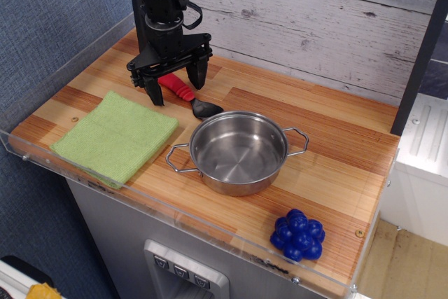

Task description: Place the spoon on the top of the green cloth.

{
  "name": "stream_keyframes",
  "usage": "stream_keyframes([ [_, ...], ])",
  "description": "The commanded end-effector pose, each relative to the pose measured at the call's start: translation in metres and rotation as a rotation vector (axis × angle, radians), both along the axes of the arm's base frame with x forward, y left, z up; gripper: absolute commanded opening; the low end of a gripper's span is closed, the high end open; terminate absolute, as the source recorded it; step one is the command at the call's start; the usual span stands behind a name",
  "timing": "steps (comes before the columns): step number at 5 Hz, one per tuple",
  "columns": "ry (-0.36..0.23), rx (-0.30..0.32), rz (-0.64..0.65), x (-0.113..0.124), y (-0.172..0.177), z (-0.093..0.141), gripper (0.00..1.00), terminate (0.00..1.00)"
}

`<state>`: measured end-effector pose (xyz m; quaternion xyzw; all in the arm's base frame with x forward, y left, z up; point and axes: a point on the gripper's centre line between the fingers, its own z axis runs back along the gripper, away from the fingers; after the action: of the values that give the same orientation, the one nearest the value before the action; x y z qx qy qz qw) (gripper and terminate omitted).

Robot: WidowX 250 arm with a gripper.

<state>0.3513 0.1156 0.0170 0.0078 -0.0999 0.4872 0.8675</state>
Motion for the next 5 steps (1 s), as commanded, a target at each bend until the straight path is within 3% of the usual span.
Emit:
stream_keyframes([
  [1,-0.07,0.11,-0.147,-0.007,-0.002,0.066,1.0,0.0],
  [3,0.022,0.081,-0.574,-0.038,-0.004,0.085,1.0,0.0],
  [4,0.031,0.083,-0.743,-0.065,0.003,0.085,1.0,0.0],
  [5,0.068,0.102,-0.788,-0.088,0.015,0.075,1.0,0.0],
])
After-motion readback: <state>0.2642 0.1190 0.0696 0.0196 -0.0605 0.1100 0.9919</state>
